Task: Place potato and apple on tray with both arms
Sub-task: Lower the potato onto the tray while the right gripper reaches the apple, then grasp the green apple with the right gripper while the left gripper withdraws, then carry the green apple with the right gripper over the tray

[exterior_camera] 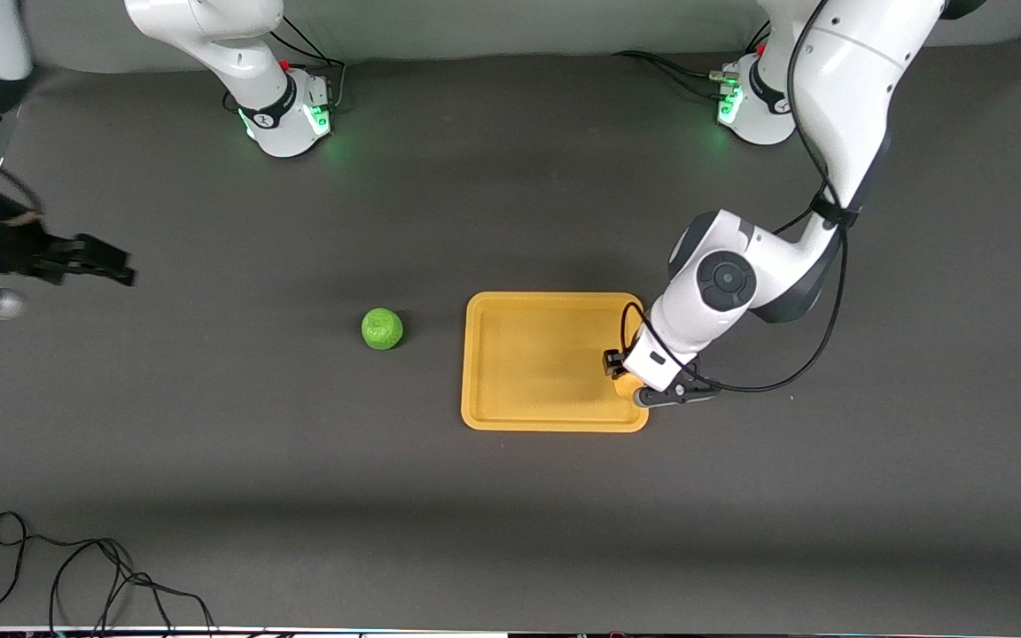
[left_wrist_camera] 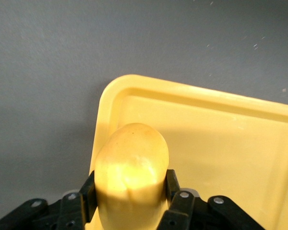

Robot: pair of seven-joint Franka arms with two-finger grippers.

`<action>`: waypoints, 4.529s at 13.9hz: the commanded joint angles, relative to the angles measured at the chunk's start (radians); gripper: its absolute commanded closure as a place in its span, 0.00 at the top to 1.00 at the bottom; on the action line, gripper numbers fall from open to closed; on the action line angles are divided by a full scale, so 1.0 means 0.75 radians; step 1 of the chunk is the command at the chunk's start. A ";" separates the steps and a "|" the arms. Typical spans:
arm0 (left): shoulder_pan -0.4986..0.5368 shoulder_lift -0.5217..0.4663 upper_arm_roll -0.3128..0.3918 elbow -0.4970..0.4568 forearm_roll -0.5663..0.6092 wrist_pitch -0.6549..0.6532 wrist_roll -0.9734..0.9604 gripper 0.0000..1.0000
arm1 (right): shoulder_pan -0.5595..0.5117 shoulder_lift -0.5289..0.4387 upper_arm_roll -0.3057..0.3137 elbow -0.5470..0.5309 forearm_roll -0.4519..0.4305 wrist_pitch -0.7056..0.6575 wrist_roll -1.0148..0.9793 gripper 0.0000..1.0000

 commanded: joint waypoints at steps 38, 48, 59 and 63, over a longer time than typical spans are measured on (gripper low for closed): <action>0.637 -0.753 0.057 -0.022 0.041 -0.812 1.047 1.00 | 0.529 0.276 -0.025 -0.074 0.001 0.420 0.560 0.62; 0.629 -0.735 0.090 -0.011 0.029 -0.839 0.998 1.00 | 0.870 0.926 -0.017 0.847 -0.009 0.218 1.095 0.61; 0.623 -0.733 0.088 -0.011 0.029 -0.843 0.963 1.00 | 0.963 1.360 -0.019 0.866 -0.072 0.662 1.133 0.62; 0.617 -0.733 0.088 -0.015 0.029 -0.847 0.963 1.00 | 0.963 1.399 -0.027 0.854 -0.109 0.725 1.135 0.62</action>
